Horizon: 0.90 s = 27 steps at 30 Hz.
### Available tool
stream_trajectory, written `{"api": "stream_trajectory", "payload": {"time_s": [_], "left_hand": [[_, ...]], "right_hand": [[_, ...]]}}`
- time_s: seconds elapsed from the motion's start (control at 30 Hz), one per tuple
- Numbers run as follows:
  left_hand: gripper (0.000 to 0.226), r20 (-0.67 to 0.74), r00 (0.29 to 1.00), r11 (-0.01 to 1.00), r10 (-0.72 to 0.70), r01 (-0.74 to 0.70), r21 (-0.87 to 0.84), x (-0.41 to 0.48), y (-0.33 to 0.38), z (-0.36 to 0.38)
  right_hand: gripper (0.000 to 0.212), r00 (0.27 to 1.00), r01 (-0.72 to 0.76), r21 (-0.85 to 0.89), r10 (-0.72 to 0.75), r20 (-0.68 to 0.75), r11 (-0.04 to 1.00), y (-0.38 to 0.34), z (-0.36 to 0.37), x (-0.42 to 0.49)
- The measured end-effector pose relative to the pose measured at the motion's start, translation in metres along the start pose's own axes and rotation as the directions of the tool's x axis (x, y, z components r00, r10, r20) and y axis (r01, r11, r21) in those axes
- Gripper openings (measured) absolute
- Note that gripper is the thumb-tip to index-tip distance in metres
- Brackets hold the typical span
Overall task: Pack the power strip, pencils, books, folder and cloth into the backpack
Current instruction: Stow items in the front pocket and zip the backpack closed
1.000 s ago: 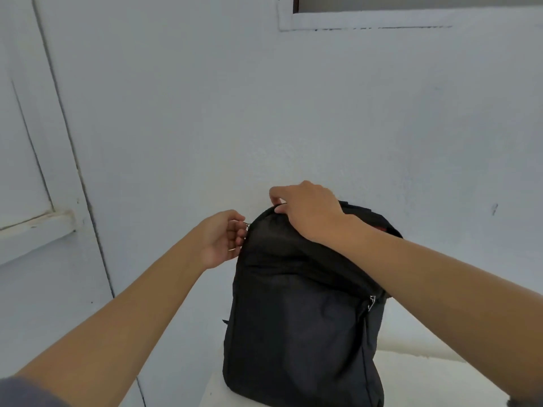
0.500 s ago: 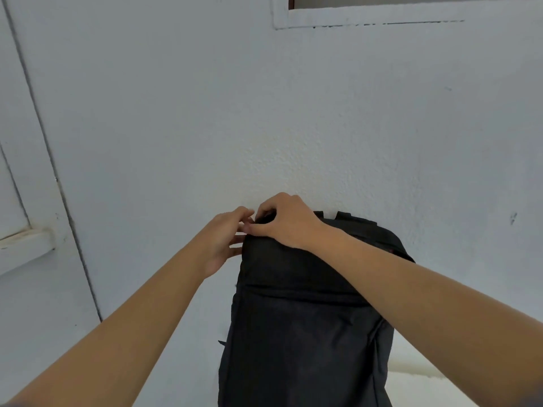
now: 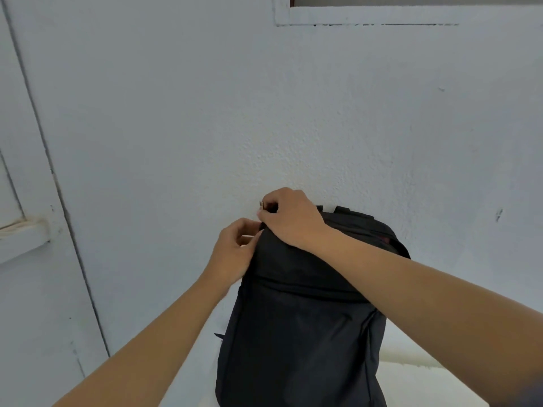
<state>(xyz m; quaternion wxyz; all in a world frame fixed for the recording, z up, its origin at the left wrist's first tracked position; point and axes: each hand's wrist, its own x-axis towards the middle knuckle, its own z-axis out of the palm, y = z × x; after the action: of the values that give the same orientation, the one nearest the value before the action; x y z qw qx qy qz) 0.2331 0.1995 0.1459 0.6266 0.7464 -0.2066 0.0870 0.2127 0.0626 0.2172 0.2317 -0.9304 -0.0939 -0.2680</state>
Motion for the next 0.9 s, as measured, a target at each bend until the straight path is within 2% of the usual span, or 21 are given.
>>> {"api": "stream_trajectory", "payload": {"time_s": [0.07,0.13,0.3,0.43,0.5,0.57,0.63,0.67,0.73,0.77,0.83,0.9], "left_hand": [[0.01,-0.11,0.988,0.987,0.105,-0.091,0.13,-0.002,-0.002,0.015],[0.012,-0.167,0.973,0.974,0.157,-0.124,0.189,-0.004,-0.005,0.022],[0.014,-0.321,0.937,0.979,0.14,-0.082,0.189,-0.007,-0.017,0.024],[0.015,-0.434,0.884,0.982,0.173,-0.121,0.146,-0.012,-0.021,0.041],[0.015,-0.497,0.851,0.985,0.17,-0.128,0.118,-0.015,-0.025,0.054],[0.014,-0.533,0.833,0.989,0.146,-0.118,0.087,-0.016,-0.027,0.067],[0.015,-0.532,0.831,0.986,0.165,-0.137,0.092,-0.016,-0.024,0.075],[0.016,-0.528,0.824,0.979,0.204,-0.172,0.11,-0.017,-0.023,0.075],[0.028,-0.476,0.823,0.951,0.309,-0.256,0.176,-0.024,-0.017,0.073],[0.04,-0.407,0.839,0.93,0.361,-0.291,0.226,-0.03,-0.013,0.07],[0.06,-0.225,0.868,0.863,0.443,-0.346,0.367,-0.038,-0.003,0.068],[0.071,-0.114,0.876,0.767,0.468,-0.338,0.546,-0.036,0.002,0.068]], "right_hand": [[0.02,0.999,0.006,-0.05,-0.008,-0.048,0.999,-0.002,-0.004,-0.003],[0.022,0.992,-0.058,-0.046,0.052,-0.113,0.997,0.004,-0.013,-0.007],[0.023,0.954,-0.227,-0.032,0.215,-0.21,0.973,0.044,-0.052,-0.031],[0.023,0.912,-0.355,-0.075,0.328,-0.244,0.932,0.084,-0.072,-0.067],[0.024,0.852,-0.465,0.047,0.461,-0.248,0.884,0.102,-0.08,-0.085],[0.022,0.765,-0.563,0.255,0.613,-0.197,0.786,0.12,-0.082,-0.105],[0.019,0.679,-0.621,0.477,0.731,-0.071,0.622,0.135,-0.078,-0.125],[0.017,0.657,-0.615,0.579,0.754,0.002,0.535,0.14,-0.076,-0.132],[0.012,0.649,-0.536,0.764,0.754,0.102,0.358,0.144,-0.075,-0.138],[0.009,0.653,-0.492,0.815,0.749,0.113,0.306,0.142,-0.076,-0.136],[0.008,0.652,-0.433,0.848,0.756,0.061,0.305,0.133,-0.082,-0.127],[0.013,0.637,-0.392,0.855,0.771,-0.014,0.34,0.127,-0.086,-0.116]]}}
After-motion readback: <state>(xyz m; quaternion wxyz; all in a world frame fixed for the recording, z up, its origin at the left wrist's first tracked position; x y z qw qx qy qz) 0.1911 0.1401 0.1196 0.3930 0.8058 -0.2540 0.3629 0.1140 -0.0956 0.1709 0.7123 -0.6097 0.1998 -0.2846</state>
